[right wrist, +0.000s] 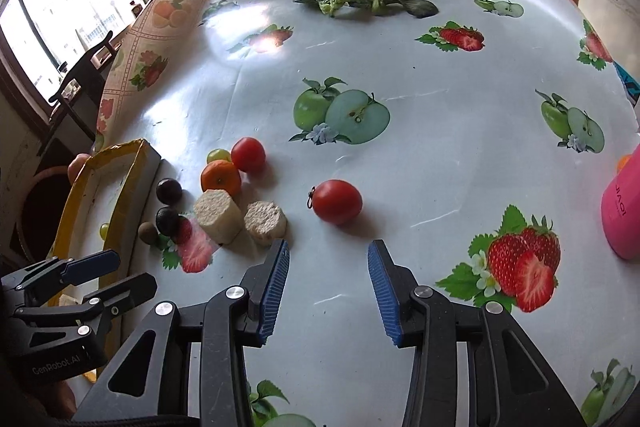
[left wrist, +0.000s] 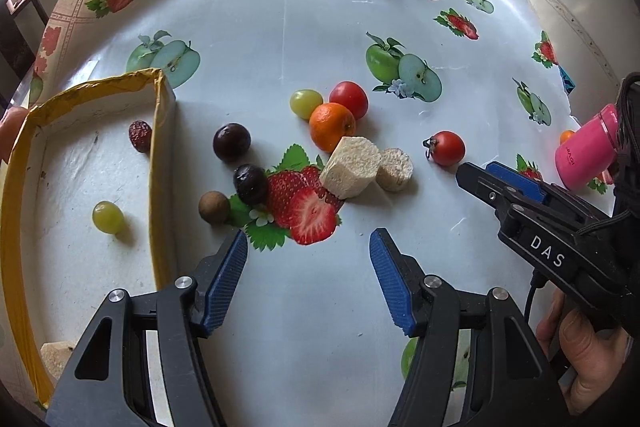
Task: Organize fruits
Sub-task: 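Grasp the red cherry tomato with the right tool while the left tool grasps another beige slice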
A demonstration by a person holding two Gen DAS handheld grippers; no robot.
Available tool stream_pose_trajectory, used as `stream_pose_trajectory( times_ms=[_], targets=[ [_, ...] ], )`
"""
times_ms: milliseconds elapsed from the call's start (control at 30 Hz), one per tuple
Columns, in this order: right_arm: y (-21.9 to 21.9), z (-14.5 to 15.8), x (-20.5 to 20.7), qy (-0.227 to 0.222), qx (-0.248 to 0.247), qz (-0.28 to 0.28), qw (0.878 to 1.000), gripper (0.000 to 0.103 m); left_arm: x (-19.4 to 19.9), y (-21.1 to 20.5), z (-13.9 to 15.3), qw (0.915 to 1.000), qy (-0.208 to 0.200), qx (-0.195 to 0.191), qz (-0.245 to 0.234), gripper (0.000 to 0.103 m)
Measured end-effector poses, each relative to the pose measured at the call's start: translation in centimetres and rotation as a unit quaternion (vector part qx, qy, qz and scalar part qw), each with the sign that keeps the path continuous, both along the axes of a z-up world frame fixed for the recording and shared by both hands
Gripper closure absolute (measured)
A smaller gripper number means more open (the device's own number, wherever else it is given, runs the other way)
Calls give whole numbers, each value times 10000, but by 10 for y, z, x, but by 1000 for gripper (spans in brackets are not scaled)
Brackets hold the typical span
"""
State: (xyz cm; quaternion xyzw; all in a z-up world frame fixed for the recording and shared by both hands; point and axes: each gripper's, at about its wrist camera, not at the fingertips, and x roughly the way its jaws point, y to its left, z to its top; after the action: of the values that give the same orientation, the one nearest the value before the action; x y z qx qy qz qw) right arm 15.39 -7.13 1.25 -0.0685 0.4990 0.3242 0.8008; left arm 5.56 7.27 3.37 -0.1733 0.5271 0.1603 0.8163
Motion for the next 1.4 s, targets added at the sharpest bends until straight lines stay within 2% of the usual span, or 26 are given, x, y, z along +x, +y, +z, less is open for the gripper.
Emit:
stream_pose_trajectory(
  times_ms=[167,467,533,567,633,667,700,733,900,1400],
  targets=[
    [7,-12,18,145,43,-14,9999,61,22,3,-11,10000,20,-45,29,40],
    [18,-24,28,260,191,18,9995,61,45,5,-28,9993,26,-377,-51,41],
    [20,-25,31,257,186,48,9995,71,47,5,-30,9995,-11,-326,-32,41],
    [21,-25,32,270,199,66,9994,72,48,5,-30,9996,-8,-270,-43,42],
    [22,-24,31,235,172,86,9995,72,51,5,-30,9998,-50,-191,-103,50],
    [21,-23,31,226,173,88,9996,72,52,5,-30,9997,-60,-164,-160,63],
    [20,-22,30,212,186,84,9996,72,54,4,-30,9996,-50,-162,-213,68],
    [19,-20,28,203,205,80,9996,72,55,4,-30,9996,-39,-164,-231,68],
    [7,-8,16,158,354,31,9992,72,41,5,-24,9994,-134,-257,-203,72],
    [-14,34,-49,56,676,45,9977,72,-33,1,26,9992,-353,-144,-89,72]
  ],
)
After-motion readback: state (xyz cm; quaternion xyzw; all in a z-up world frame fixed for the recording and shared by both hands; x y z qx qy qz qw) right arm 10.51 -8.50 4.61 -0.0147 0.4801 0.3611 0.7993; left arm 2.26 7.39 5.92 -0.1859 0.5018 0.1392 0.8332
